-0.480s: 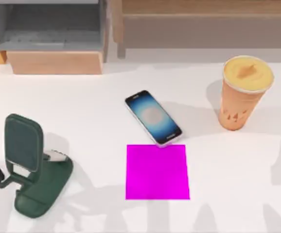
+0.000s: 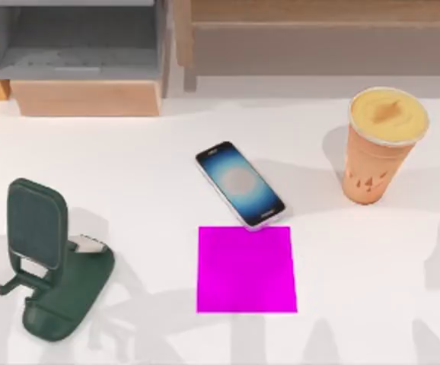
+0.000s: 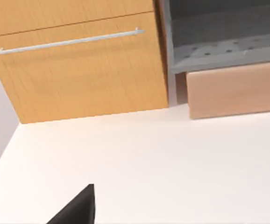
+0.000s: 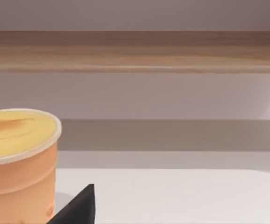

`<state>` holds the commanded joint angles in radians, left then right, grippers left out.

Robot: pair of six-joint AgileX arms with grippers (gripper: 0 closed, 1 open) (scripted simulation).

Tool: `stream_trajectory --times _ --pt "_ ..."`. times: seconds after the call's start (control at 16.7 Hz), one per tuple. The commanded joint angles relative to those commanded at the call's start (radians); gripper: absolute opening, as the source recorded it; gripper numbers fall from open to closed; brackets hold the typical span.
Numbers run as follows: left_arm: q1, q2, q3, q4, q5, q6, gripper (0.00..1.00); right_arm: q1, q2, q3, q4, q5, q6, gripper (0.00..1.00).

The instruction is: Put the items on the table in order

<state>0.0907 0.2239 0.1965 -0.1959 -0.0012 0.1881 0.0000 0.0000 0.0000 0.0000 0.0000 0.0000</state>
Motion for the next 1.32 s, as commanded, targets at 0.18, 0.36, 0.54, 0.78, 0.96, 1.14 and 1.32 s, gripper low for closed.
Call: stream_trajectory --times 0.18,0.36,0.54,0.78,0.96,1.14,1.32 --pt "0.080 0.252 0.181 -0.181 0.000 0.169 1.00 0.000 0.000 0.000 0.000 0.000 0.000 1.00" --pt "0.165 0.568 0.372 -0.376 0.001 0.351 1.00 0.000 0.000 0.000 0.000 0.000 0.000 1.00" --pt "0.248 0.878 0.559 -0.565 0.001 0.528 1.00 0.000 0.000 0.000 0.000 0.000 0.000 1.00" --pt "0.336 1.186 0.760 -0.766 0.002 0.718 1.00 0.000 0.000 0.000 0.000 0.000 0.000 1.00" --pt "0.377 1.311 0.849 -0.856 0.002 0.803 1.00 0.000 0.000 0.000 0.000 0.000 0.000 1.00" --pt "0.388 1.344 0.875 -0.882 0.002 0.828 1.00 0.000 0.000 0.000 0.000 0.000 0.000 1.00" --pt "0.384 1.340 0.872 -0.879 0.001 0.826 1.00 0.000 0.000 0.000 0.000 0.000 0.000 1.00"
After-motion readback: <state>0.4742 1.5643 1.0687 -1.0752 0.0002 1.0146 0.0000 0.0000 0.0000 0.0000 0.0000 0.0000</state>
